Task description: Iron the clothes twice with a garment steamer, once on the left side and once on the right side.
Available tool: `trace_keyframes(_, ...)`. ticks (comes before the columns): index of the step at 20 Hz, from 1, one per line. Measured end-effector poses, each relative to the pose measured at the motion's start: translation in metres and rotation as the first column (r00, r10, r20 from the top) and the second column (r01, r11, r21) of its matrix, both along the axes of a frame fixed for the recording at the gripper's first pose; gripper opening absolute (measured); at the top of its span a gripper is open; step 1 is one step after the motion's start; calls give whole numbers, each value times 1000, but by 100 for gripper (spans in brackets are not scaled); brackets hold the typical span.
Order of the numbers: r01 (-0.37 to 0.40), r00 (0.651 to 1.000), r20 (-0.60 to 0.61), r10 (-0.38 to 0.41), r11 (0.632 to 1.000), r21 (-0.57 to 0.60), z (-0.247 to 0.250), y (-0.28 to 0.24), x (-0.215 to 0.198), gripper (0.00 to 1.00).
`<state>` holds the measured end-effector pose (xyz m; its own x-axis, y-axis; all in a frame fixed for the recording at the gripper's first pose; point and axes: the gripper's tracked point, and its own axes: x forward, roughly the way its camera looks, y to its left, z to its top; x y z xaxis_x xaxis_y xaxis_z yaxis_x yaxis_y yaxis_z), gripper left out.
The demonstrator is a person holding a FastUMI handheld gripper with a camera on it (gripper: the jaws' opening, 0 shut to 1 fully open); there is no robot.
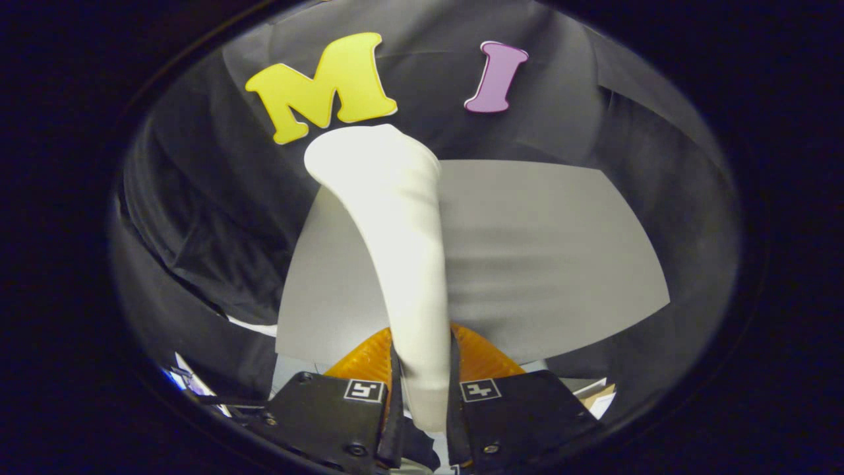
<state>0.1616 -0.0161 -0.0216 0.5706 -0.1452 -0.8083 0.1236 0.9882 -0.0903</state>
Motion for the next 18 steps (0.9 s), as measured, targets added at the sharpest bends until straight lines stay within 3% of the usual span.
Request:
trace_keyframes(9,-23,989,145,30,998,-51,27,57,-43,29)
trace_keyframes(18,19,962,274,3,997,-77,45,113,-89,29)
